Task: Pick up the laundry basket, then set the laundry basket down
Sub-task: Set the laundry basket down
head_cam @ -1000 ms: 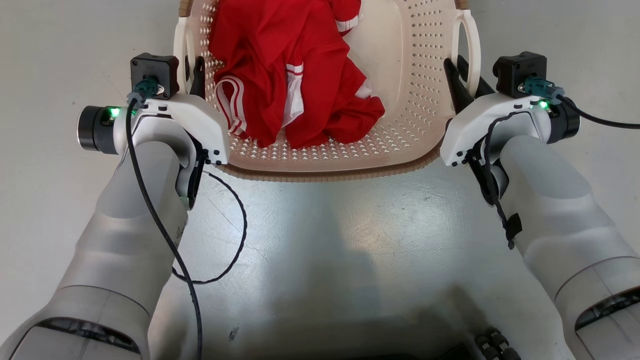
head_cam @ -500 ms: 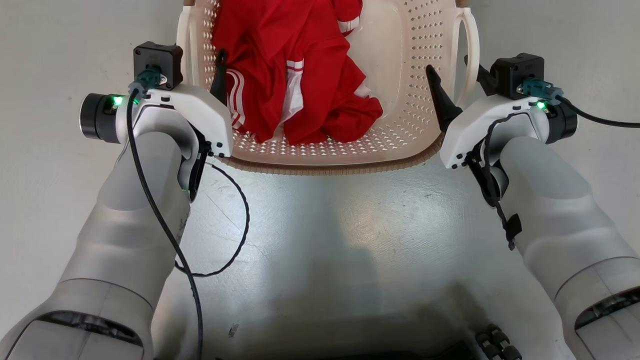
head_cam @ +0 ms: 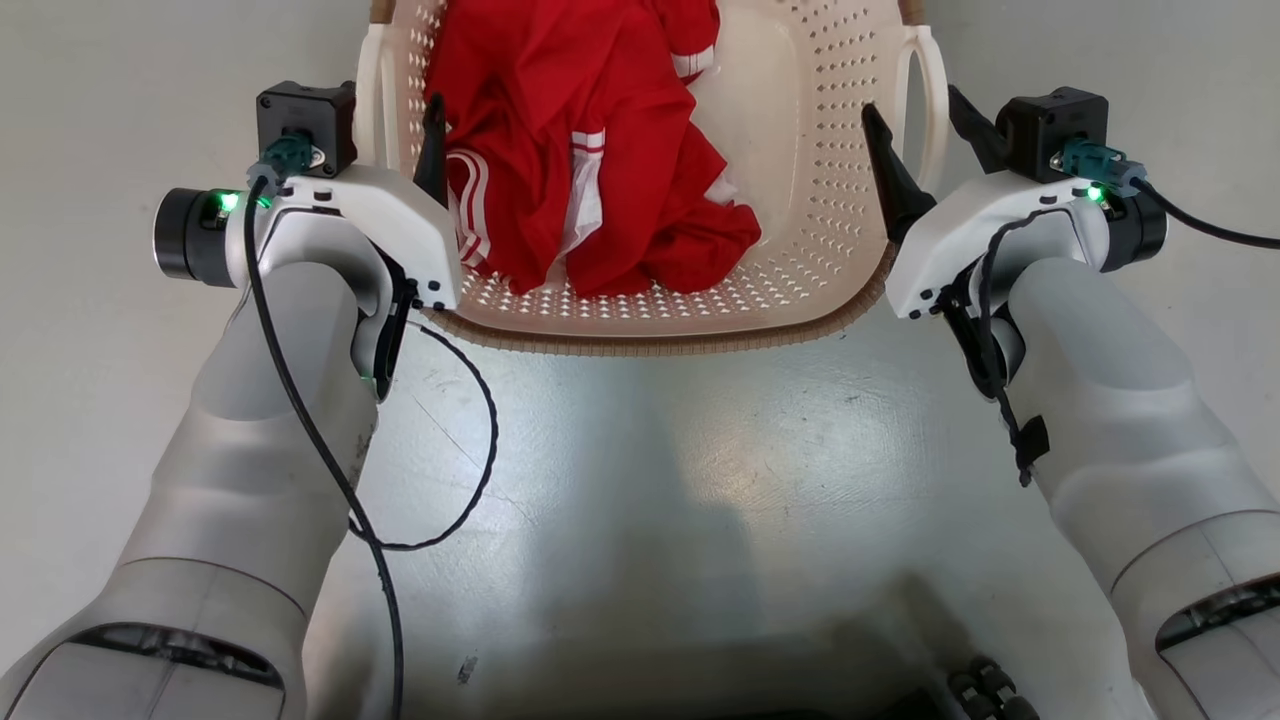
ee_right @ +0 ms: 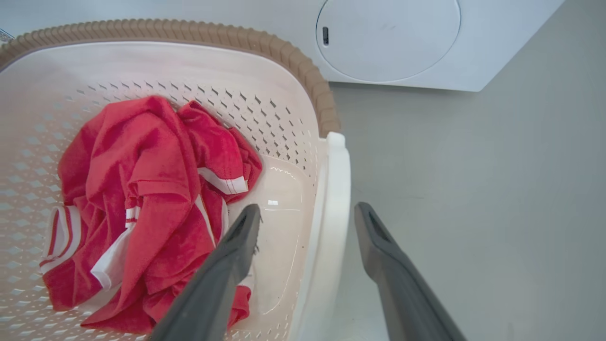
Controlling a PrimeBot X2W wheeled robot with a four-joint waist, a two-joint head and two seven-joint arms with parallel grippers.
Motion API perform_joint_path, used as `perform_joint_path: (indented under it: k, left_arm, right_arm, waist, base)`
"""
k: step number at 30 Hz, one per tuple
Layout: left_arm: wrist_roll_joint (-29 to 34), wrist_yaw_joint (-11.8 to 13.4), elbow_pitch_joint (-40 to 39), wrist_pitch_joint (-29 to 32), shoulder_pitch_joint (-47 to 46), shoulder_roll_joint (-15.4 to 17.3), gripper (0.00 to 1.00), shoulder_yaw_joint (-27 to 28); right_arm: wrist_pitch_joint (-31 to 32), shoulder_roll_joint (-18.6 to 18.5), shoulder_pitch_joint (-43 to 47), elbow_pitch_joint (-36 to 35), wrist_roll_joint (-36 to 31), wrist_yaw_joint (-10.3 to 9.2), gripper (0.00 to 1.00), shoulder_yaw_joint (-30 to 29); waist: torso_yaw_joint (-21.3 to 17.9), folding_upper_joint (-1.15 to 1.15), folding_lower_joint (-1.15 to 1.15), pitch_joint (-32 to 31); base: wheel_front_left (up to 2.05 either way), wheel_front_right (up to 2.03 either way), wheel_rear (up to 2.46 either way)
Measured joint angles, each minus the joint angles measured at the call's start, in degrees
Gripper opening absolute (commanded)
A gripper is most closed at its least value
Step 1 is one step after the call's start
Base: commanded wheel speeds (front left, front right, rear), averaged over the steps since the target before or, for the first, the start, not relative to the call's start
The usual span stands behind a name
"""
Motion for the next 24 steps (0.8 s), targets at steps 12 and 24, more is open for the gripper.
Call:
perform_joint_path:
  k: [12, 24]
  left_arm:
    - [0.5, 0.3, -3.4, 0.0, 3.5, -0.9, 1.0, 4.3]
    - [0.5, -0.1, -7.5, 0.0, 10.9, -2.4, 1.0, 9.4]
  right_arm:
    - [0.0, 0.0, 3.7, -4.0, -2.1, 0.0, 1.0, -2.7]
    - [0.0, 0.1, 11.0, -10.4, -5.2, 0.0, 1.0, -6.2]
  waist:
    - [0.2, 0.0, 0.0, -4.7]
    - [0.5, 0.0, 0.0, -13.0]
  base:
    - [0.0, 0.0, 0.0]
    - [0.0, 0.0, 0.0]
